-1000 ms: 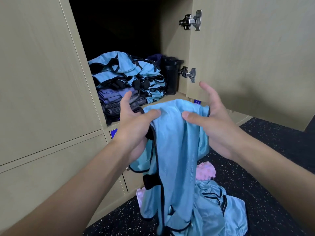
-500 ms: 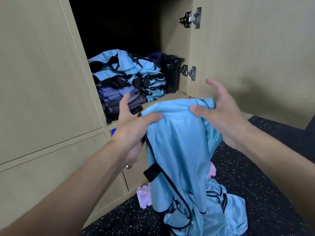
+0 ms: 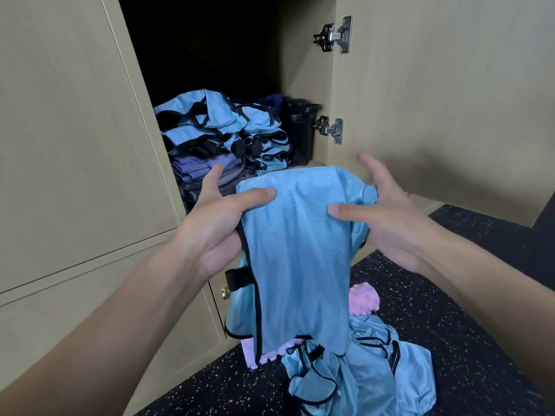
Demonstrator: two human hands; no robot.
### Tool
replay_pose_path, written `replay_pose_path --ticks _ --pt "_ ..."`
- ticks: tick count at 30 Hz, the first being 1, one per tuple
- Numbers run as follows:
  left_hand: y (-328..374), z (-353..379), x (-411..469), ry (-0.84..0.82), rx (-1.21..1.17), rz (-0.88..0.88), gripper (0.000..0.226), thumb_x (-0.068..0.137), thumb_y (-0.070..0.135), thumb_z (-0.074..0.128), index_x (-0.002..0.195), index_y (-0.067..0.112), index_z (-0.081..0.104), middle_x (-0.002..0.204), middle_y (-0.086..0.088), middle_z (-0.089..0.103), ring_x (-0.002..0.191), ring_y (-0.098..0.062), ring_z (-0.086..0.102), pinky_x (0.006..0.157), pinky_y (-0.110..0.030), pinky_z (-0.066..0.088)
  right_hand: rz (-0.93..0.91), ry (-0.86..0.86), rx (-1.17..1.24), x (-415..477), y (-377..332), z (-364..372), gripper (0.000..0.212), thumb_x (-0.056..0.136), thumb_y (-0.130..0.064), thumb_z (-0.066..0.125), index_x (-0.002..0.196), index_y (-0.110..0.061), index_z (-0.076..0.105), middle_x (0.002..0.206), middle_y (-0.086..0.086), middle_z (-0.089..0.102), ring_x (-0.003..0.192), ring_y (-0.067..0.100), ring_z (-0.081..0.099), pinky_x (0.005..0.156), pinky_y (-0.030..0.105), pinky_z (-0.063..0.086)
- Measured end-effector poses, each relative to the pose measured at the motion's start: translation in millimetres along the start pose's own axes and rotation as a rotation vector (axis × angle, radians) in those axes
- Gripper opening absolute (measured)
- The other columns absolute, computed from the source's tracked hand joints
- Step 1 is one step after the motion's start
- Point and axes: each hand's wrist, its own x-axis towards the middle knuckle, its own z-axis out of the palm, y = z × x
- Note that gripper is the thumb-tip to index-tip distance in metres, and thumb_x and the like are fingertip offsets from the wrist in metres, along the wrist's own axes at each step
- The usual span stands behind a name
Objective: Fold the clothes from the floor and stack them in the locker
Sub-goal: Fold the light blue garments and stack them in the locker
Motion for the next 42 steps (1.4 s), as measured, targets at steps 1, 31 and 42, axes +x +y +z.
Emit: replay_pose_path --ticks 1,31,42 --pt "0 -1 1 0.018 0.003 0.012 0.097 0.082 -0.009 0.07 0.155 0.034 0.023 0.075 0.004 0.077 0.078 -0.018 0.076 0.057 -0.034 0.06 -0.023 0.031 0.002 0 0 1 0.099 0.074 0.005 0.078 0.146 -0.044 0.032 0.13 0.007 0.062 0.106 0.02 0.069 0.094 0.042 0.055" --pt "-8 -21 15 -0.056 0.993 0.486 0.016 0.083 0.02 0.078 0.075 0.031 0.071 0.071 0.017 0.054 0.067 0.0 0.047 0.058 -0.017 0.035 -0.3 0.094 -0.712 7 -4 -16 0.009 0.085 -0.023 0.075 0.084 -0.014 0.073 0.101 0.003 0.057 0.098 0.023 0.058 0.087 0.034 0.047" --pt "-11 -20 15 -0.047 1.079 0.433 0.02 0.083 0.025 0.077 0.068 0.021 0.064 0.052 0.02 0.054 0.046 -0.002 0.044 0.049 -0.018 0.035 -0.355 -0.04 -1.019 2 -5 -23 0.023 0.091 -0.032 0.067 0.082 -0.011 0.065 0.069 0.005 0.06 0.059 0.012 0.047 0.055 0.028 0.034"
